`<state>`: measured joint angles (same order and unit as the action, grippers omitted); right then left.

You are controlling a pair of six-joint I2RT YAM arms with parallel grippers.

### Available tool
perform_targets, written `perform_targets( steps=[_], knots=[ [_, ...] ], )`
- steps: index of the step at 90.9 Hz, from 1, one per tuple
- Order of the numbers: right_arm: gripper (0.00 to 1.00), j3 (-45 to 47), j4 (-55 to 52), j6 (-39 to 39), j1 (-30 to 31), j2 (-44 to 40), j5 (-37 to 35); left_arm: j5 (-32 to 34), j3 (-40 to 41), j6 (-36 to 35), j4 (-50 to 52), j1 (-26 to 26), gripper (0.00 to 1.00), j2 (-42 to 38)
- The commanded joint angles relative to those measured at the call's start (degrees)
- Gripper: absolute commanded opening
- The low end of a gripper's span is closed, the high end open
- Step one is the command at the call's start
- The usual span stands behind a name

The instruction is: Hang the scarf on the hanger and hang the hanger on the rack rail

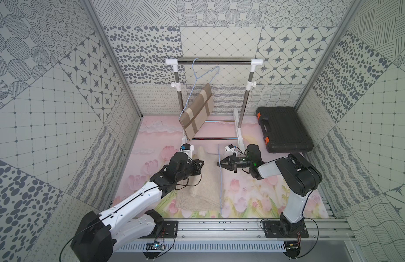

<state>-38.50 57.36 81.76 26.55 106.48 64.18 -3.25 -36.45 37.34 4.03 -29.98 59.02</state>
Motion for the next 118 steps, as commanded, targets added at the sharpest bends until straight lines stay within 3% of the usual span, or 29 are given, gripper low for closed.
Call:
perform_targets(
  steps=[1,30,47,50,54,56,62,69,74,81,90,97,107,118],
  knots=[
    [0.00,1.40,3.26,-2.37,-0.11,-0.97,-0.37,8.44,-1.29,4.86,27.73,2.60,0.00,-2.15],
    [0.00,3.98,-3.55,-7.35,-0.18,-4.22,-0.14,15.35,3.16,1.40,28.43,6.40,0.00,-0.73],
    [0.00,3.64,-5.69,-10.15,-0.18,-3.04,1.05,16.70,1.49,-2.87,21.98,7.48,0.00,5.98],
    [0.00,3.49,-5.62,-10.33,-0.18,-2.69,1.20,16.86,0.65,-2.82,21.91,7.43,0.10,6.99],
    [0.00,3.46,-5.47,-10.43,-0.18,-2.30,1.28,16.91,-0.71,-1.87,22.53,7.44,0.42,7.53],
    [0.00,3.40,-5.43,-10.35,-0.18,-2.17,1.29,17.63,-1.61,-0.59,23.68,7.29,0.52,7.38],
    [0.00,3.31,-5.10,-10.18,-0.09,-1.91,1.35,22.26,-3.98,2.34,28.30,5.31,0.65,4.42],
    [0.00,3.19,-5.35,-10.24,-0.12,-2.02,1.46,28.01,-6.27,4.31,32.30,1.27,0.71,-2.20],
    [0.00,3.03,-6.62,-10.93,-0.16,-2.14,1.55,27.94,-7.38,5.38,33.55,-0.13,0.71,-5.88],
    [0.00,2.78,-7.70,-11.80,-0.15,-2.30,1.64,21.93,-6.30,7.74,29.67,-1.34,0.65,-6.46],
    [0.00,2.23,-8.50,-12.20,-0.14,-2.38,1.85,17.20,-1.35,12.80,15.81,-6.25,0.60,0.17],
    [0.00,1.89,-9.67,-12.49,-0.09,-2.76,1.98,17.67,0.33,15.83,7.45,-9.81,0.57,8.30],
    [0.00,1.38,-14.39,-14.79,-0.26,-4.79,1.95,24.50,0.91,25.11,14.18,-9.42,0.57,16.48],
    [0.00,1.18,-21.92,-18.58,-0.18,-8.69,1.56,26.66,7.19,28.51,17.38,-6.16,0.53,16.61]
  ],
)
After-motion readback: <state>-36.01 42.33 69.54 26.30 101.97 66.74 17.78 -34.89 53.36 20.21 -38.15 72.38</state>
